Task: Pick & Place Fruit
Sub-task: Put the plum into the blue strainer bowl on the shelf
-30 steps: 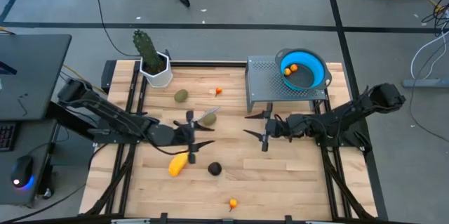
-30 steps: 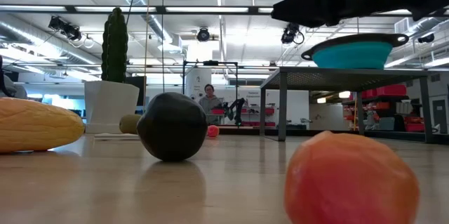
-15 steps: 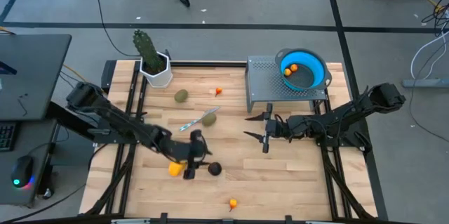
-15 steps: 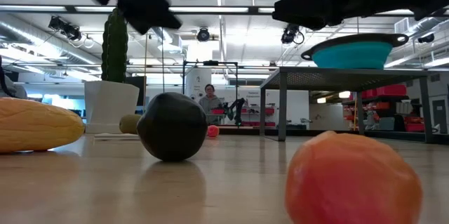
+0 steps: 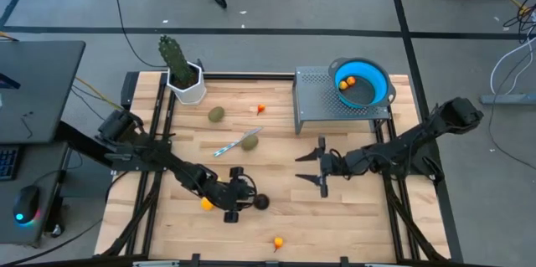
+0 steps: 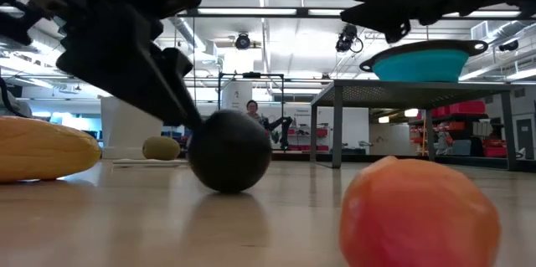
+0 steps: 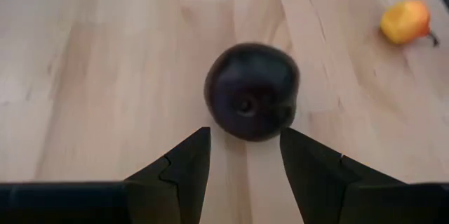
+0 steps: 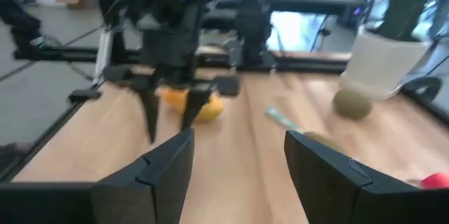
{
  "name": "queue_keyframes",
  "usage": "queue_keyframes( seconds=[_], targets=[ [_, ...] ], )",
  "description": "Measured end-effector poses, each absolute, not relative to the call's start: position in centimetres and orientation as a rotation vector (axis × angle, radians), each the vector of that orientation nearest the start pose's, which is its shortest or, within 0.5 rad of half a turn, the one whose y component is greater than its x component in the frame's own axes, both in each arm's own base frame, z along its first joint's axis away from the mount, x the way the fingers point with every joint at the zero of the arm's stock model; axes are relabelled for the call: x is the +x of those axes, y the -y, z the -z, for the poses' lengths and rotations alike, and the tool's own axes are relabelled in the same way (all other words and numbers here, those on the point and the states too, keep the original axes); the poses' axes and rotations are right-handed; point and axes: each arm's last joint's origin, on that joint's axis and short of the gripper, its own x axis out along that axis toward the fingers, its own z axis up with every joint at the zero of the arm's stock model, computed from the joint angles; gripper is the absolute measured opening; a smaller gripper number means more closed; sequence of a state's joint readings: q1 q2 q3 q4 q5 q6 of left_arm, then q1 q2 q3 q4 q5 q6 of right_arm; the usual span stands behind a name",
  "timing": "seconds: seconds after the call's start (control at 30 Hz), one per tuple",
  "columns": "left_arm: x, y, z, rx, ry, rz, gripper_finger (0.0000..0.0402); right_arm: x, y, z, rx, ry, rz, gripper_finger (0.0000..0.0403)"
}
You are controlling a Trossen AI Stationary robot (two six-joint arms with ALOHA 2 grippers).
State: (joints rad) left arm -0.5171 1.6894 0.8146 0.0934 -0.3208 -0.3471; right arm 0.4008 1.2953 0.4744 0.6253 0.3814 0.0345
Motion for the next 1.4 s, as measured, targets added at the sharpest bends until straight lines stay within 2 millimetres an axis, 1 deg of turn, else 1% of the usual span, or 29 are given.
queue_keyframes(
  seconds=[0.13,0.27,0.37,0.47,0.57,0.7,0.77,0.83,1.07,1.17,1.23,1.4],
  targets=[
    [28.6,15.2,-15.0,-0.034,-0.714,0.055,0.0183,23.2,-9.7,-19.6,0.0,-0.225,-0.046,0.0234],
    [28.7,15.2,-15.2,-0.064,-0.696,0.05,0.0183,22.9,-10.2,-19.5,-0.012,-0.237,-0.068,0.0234],
    [28.6,15.3,-15.2,-0.067,-0.697,0.053,0.0183,22.9,-10.2,-19.5,-0.044,-0.235,-0.069,0.0234],
    [28.7,15.4,-15.3,-0.071,-0.689,0.058,0.0183,23.0,-9.8,-19.5,-0.073,-0.233,-0.027,0.0234],
    [28.7,15.4,-15.3,-0.079,-0.687,0.057,0.0183,23.1,-9.5,-19.5,-0.075,-0.232,0.0,0.0234],
    [28.7,15.4,-15.4,-0.139,-0.673,0.018,0.0188,23.2,-9.5,-19.5,-0.062,-0.232,0.002,0.0234],
    [28.9,15.5,-15.7,-0.185,-0.625,-0.024,0.0197,23.2,-9.5,-19.5,-0.054,-0.232,0.002,0.0234],
    [29.1,15.6,-16.0,-0.214,-0.585,-0.031,0.0211,23.2,-9.5,-19.5,-0.04,-0.232,0.003,0.0234],
    [29.0,16.0,-16.1,-0.219,-0.574,-0.02,0.027,23.1,-9.5,-19.5,-0.037,-0.232,0.002,0.0234],
    [29.1,16.2,-15.4,-0.187,-0.581,-0.012,0.0292,23.1,-9.5,-19.5,-0.038,-0.232,0.002,0.0234],
    [29.6,16.5,-14.8,-0.173,-0.551,0.011,0.0305,23.1,-9.5,-19.5,-0.038,-0.233,0.003,0.0234],
    [30.6,17.2,-12.6,-0.14,-0.51,0.041,0.0335,23.1,-9.5,-19.5,-0.039,-0.235,0.003,0.0234]
  ],
)
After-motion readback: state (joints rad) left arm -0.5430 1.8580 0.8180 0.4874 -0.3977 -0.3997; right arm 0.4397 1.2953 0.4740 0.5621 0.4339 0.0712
